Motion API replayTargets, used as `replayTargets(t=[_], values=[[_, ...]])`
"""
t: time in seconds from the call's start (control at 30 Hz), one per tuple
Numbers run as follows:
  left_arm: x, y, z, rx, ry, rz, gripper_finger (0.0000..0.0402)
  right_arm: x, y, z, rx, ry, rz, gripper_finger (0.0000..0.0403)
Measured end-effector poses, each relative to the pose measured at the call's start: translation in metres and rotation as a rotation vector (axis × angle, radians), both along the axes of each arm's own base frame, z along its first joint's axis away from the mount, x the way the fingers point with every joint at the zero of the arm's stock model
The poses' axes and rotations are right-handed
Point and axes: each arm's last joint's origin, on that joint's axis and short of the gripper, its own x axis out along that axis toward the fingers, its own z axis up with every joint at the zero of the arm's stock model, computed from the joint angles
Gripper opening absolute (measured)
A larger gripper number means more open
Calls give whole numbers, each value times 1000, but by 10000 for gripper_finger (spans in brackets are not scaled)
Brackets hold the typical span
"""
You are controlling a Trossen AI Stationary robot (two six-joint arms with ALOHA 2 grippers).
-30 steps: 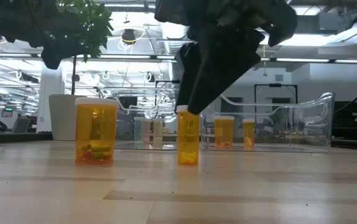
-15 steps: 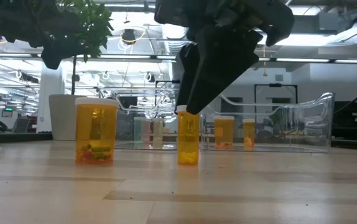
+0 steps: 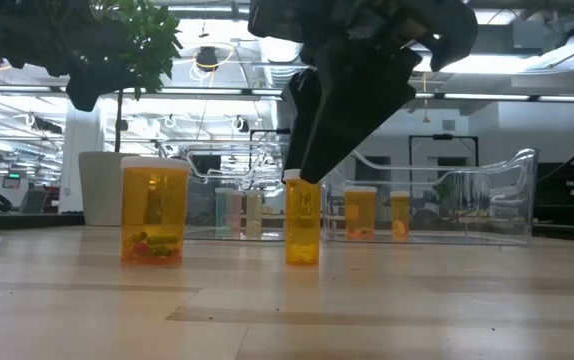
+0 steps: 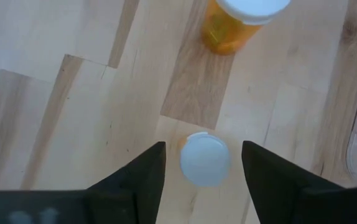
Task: Pick and place medicine bottles into bin by pill shape (circle, oval)
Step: Put the small orange pill bottle into the left transparent bin
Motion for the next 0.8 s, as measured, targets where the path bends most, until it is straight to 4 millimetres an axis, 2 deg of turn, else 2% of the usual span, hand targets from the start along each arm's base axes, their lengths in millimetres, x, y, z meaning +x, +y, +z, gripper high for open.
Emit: replayTargets(t=[0.4,0.8], values=[[0,0,0,0,0,0,270,1,-3,0,4,2,-2,188],[0,0,0,0,0,0,270,5,-10,0,55,4,-8,239]])
